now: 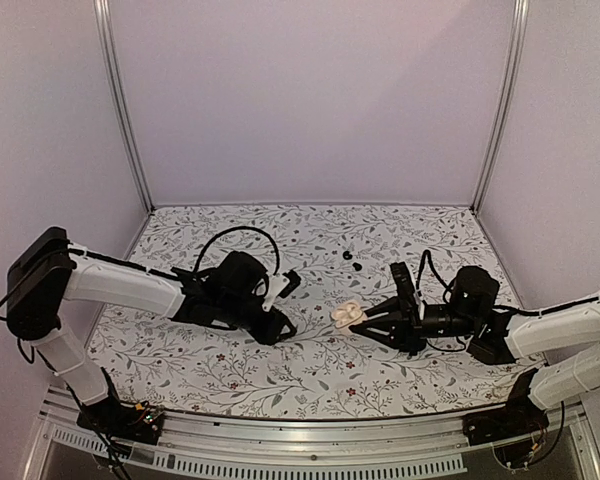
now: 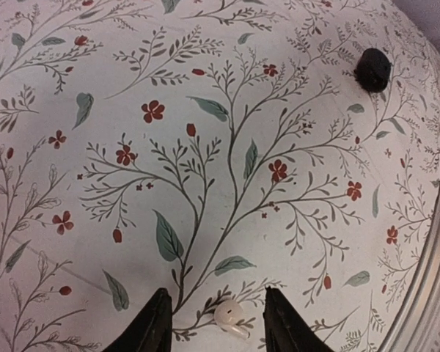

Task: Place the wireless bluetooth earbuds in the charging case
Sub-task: Move the left earbud to the center of the board, then rotate the left earbud at the center of the board.

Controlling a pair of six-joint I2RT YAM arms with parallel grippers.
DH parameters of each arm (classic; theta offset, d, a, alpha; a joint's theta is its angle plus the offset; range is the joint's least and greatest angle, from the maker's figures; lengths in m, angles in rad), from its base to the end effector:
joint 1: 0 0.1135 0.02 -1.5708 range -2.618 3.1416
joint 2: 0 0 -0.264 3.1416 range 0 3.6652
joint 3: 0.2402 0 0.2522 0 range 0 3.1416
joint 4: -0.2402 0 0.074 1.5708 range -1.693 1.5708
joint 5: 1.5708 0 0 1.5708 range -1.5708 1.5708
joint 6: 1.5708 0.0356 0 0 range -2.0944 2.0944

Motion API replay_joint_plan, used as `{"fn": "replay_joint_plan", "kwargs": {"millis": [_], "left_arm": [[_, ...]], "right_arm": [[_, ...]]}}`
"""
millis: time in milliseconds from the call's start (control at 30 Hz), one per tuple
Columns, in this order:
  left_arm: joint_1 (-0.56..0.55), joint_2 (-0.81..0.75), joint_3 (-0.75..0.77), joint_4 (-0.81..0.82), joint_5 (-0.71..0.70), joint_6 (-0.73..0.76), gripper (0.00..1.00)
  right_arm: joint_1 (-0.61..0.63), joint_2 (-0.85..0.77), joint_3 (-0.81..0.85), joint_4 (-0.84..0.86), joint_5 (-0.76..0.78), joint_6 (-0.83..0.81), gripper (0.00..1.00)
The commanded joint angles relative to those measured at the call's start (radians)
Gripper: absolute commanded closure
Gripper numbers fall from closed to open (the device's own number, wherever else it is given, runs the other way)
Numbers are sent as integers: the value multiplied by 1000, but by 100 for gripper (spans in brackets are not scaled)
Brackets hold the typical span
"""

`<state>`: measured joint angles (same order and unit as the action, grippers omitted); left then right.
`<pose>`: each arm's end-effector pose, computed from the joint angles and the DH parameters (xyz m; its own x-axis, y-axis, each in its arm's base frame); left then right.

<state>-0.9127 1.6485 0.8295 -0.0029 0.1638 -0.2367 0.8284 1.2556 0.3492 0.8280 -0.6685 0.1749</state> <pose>0.1947 -0.2614 0.1588 -0.6344 0.4424 -0.6338 0.7198 0.6371 -0.2758 0.1447 0.1903 0.2007 -0.2255 -0.0437 -0.9733 -0.9716 0.0841 0.2213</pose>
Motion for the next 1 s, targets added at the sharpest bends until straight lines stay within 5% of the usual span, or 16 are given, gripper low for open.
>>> {"fn": "replay_joint_plan", "kwargs": {"millis": [0,300,967], "left_arm": [[-41,65,97,-235,-58,-2,57],[-107,176,237,-399,-160,3,59],[-135,251,312,-467,-202,28,73]], "right_arm": [[-8,-35,-17,2,0,-9,100],[-9,-64,-33,-9,12,-14,100],[-11,-72,-45,-8,15,-18,100]]}}
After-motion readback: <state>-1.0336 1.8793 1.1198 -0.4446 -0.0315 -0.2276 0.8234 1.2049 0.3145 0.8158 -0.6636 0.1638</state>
